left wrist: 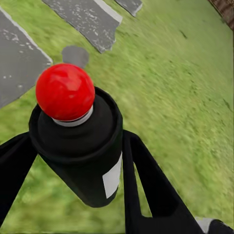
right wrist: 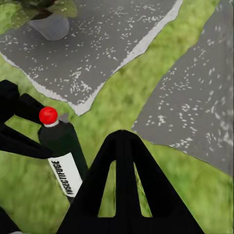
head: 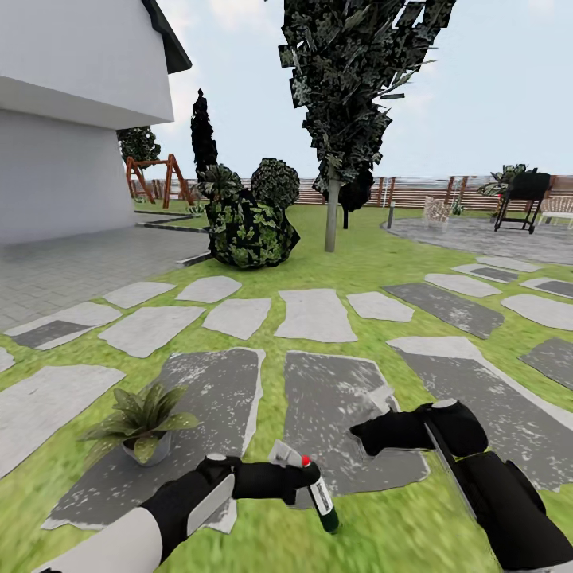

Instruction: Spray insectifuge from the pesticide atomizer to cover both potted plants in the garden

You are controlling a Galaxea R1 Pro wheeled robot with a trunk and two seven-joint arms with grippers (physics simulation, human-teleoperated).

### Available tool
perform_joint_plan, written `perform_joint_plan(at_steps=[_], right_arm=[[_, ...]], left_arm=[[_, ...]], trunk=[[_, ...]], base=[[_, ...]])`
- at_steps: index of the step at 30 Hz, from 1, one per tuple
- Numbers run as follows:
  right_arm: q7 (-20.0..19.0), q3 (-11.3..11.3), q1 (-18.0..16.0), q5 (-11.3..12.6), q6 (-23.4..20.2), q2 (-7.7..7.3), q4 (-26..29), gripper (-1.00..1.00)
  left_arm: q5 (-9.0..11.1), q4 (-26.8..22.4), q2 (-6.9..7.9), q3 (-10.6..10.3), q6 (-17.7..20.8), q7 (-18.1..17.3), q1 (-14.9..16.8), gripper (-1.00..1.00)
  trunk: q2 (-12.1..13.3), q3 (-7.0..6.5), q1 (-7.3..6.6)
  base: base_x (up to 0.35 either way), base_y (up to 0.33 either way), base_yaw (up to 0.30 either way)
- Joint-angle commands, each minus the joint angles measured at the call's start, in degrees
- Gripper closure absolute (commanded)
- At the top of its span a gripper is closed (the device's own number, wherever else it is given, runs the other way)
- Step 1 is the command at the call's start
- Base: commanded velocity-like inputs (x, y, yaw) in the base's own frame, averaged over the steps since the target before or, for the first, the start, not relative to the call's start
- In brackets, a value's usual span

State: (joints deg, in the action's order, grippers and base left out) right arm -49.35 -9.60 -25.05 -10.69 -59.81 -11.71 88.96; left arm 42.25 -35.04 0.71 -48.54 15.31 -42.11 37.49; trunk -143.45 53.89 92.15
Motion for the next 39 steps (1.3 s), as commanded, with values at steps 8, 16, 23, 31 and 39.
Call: perform_joint_plan(at_steps=[8,16,23,31,39], right_arm=[[4.5,10.6,-1.7,-1.3,-0.2,0.27,-0.7,1.0],[18.0,21.2,-1.7,-0.7,0.7,0.9,2.3,1.0],[18.4,26.1,-1.6,-0.5,1.6,4.18,3.2,1.0],[18.8,26.2,-1.1,-0.8,5.3,4.52,3.2,-1.0],[19.4,26.3,0.2,-1.2,5.6,4.5,3.3,-1.0]], left_arm=[[3.6,1.4,-4.53,-0.2,0.4,23.4,0.0,1.0],[13.9,1.1,-6.24,2.8,-0.1,47.6,-0.5,1.0],[14.8,0.9,-6.35,2.6,-0.3,49.9,-0.6,1.0],[14.7,0.8,-6.58,1.8,-0.3,49.9,-0.6,1.0],[14.7,0.7,-6.53,1.7,-0.3,49.9,-0.6,1.0]], trunk=[[0.0,0.06,-0.01],[0.0,0.06,-0.01],[0.0,0.06,-0.01],[0.0,0.06,-0.01],[0.0,0.06,-0.01]], base=[[0.0,0.0,0.0],[0.0,0.0,0.0],[0.176,0.0,0.0],[0.327,0.0,0.0],[0.334,0.0,0.0]])
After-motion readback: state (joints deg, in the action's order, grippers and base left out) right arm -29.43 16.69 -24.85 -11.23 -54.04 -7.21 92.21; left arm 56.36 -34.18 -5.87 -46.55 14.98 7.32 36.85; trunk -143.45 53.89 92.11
